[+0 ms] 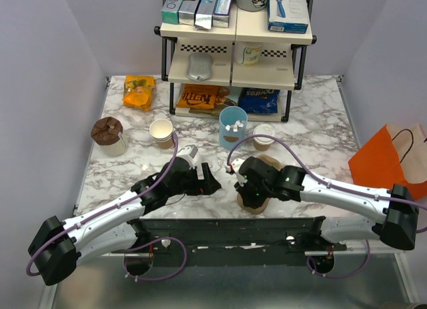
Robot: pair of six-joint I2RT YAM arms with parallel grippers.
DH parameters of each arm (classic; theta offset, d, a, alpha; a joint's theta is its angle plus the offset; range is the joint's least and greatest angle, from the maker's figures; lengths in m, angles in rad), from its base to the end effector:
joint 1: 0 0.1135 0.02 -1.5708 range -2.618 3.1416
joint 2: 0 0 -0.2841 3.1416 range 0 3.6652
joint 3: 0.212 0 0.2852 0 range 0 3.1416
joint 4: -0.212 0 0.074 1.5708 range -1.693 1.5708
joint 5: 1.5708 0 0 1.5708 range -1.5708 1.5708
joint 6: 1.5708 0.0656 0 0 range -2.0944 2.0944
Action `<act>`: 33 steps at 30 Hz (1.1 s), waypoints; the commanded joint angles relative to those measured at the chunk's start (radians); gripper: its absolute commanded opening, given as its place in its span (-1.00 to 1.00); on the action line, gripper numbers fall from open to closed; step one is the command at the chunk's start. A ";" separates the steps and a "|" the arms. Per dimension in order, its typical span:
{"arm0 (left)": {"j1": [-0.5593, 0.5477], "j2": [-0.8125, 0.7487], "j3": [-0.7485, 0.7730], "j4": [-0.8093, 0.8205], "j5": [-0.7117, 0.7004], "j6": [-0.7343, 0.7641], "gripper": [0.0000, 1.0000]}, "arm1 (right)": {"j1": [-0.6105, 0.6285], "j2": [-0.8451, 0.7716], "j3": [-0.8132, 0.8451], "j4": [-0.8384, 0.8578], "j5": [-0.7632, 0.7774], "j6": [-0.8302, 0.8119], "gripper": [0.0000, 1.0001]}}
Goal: Pack the takeout coffee
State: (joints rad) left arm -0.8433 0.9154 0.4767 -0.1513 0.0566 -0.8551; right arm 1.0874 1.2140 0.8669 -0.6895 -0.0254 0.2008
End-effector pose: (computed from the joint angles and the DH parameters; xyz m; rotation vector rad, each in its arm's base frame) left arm 0.1573 -0.1822 0.1970 0.0217 2.3499 -0.9858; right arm 0.1261 0.2438 0.2212 -1.1625 2.4266 0.4694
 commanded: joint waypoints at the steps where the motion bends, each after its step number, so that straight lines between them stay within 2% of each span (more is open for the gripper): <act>1: 0.006 0.003 0.005 0.025 0.025 0.022 0.98 | 0.006 -0.004 0.040 0.007 -0.024 0.012 -0.73; 4: 0.006 0.010 -0.004 0.053 0.057 0.033 0.98 | 0.006 -0.010 0.043 0.019 -0.042 0.041 -0.99; 10: 0.006 0.023 -0.058 0.192 0.215 0.065 0.98 | 0.008 -0.016 0.047 0.068 -0.074 0.127 -0.99; 15: -0.003 0.042 -0.124 0.309 0.310 0.053 0.98 | 0.005 -0.040 0.046 0.074 -0.007 0.225 -0.99; 22: -0.026 0.071 -0.151 0.389 0.296 -0.002 0.98 | -0.015 -0.045 0.026 0.142 -0.073 0.275 -0.99; 27: -0.028 0.098 -0.199 0.538 0.314 -0.091 0.98 | -0.015 -0.041 0.029 0.165 -0.088 0.281 -0.99; 33: -0.030 0.134 -0.187 0.509 0.289 -0.097 0.98 | -0.017 -0.045 0.023 0.173 -0.076 0.302 -0.99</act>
State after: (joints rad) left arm -0.8661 1.0359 0.2878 0.3099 0.3420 -0.9279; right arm 1.0737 1.1763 0.8825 -0.5682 -0.0814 0.4698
